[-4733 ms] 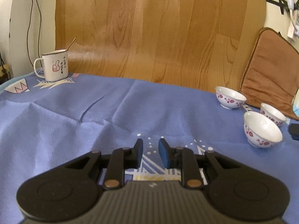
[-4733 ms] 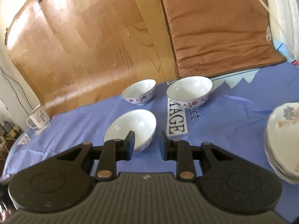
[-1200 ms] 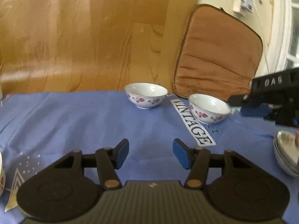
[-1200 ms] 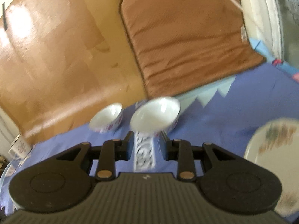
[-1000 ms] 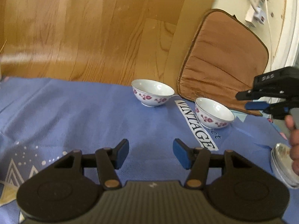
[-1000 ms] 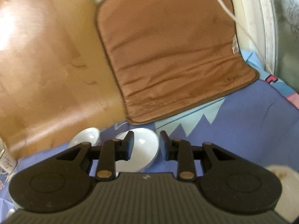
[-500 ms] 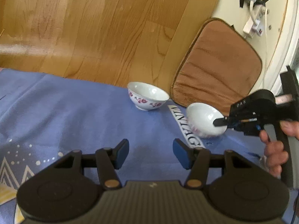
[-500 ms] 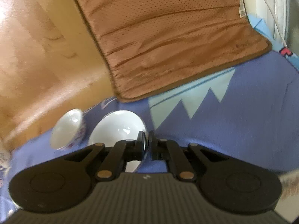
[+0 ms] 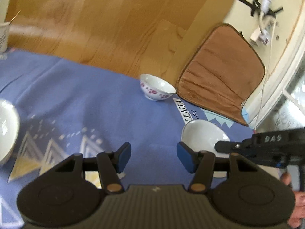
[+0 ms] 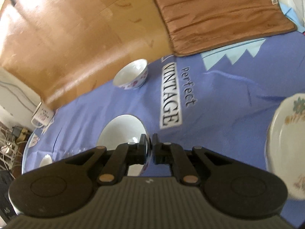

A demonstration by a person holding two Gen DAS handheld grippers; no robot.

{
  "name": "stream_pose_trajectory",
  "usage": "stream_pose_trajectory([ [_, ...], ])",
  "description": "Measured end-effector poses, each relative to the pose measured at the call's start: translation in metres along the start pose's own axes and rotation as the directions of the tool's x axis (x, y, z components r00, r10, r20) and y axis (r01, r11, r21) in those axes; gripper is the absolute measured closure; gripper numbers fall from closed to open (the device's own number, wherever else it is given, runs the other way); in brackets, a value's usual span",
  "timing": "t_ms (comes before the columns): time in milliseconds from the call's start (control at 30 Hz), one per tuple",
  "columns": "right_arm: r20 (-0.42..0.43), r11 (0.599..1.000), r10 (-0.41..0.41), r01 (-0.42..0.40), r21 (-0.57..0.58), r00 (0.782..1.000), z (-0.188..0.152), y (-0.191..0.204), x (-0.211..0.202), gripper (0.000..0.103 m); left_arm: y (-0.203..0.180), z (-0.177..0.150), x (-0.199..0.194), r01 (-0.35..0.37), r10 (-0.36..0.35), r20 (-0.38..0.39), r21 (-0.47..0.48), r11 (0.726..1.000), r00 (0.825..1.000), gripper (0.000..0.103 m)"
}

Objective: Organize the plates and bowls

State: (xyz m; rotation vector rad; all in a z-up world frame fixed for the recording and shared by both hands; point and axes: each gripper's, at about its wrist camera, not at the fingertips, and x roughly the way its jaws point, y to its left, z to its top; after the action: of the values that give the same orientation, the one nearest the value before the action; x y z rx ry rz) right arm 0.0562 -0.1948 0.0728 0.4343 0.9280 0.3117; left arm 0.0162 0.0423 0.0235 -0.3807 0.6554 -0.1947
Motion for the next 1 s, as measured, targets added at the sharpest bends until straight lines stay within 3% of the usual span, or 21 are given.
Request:
stream_pose_trajectory([
  [100, -0.028, 1.000, 0.014, -0.014, 0.004, 1.000, -0.007, 0.004, 0.006, 0.094, 0.005, -0.002, -0.019, -0.004, 0.004, 0.031, -0.012, 1.000, 1.000, 0.047],
  [233, -0.064, 0.998, 0.067, -0.067, 0.006, 0.996, -0.019, 0.015, 0.012, 0.094, 0.003, -0.004, -0.029, -0.011, 0.011, 0.011, -0.002, 1.000, 1.000, 0.046],
  [267, -0.067, 0.997, 0.078, -0.078, 0.005, 0.995, -0.022, 0.019, 0.013, 0.094, 0.002, -0.005, -0.029, -0.023, 0.023, 0.007, 0.005, 1.000, 1.000, 0.051],
  [333, -0.073, 0.995, 0.096, -0.096, 0.002, 0.993, -0.026, 0.026, 0.013, 0.094, 0.002, -0.009, -0.028, -0.033, 0.033, -0.014, 0.010, 0.999, 0.999, 0.072],
  [367, -0.075, 0.995, 0.101, -0.101, -0.001, 0.992, -0.027, 0.029, 0.013, 0.094, 0.004, -0.010, -0.027, -0.029, 0.029, -0.031, 0.004, 1.000, 0.999, 0.090],
  [400, -0.076, 0.995, 0.101, -0.102, -0.005, 0.992, -0.028, 0.032, 0.012, 0.094, 0.006, -0.010, -0.027, -0.036, 0.036, -0.045, -0.006, 0.999, 0.998, 0.095],
  [633, -0.075, 0.984, 0.172, -0.175, -0.036, 0.982, -0.025, 0.066, 0.013, 0.094, 0.026, 0.004, -0.066, -0.055, 0.057, 0.043, -0.041, 0.998, 0.997, 0.095],
  [833, -0.102, 0.963, 0.232, -0.243, -0.113, 0.967, -0.025, 0.129, 0.036, 0.094, 0.068, 0.030, -0.106, -0.141, 0.152, 0.119, -0.093, 0.986, 0.981, 0.096],
  [1000, -0.138, 0.943, 0.243, -0.267, -0.196, 0.960, -0.043, 0.179, 0.067, 0.095, 0.109, 0.040, -0.129, -0.212, 0.233, 0.135, -0.155, 0.965, 0.963, 0.095],
])
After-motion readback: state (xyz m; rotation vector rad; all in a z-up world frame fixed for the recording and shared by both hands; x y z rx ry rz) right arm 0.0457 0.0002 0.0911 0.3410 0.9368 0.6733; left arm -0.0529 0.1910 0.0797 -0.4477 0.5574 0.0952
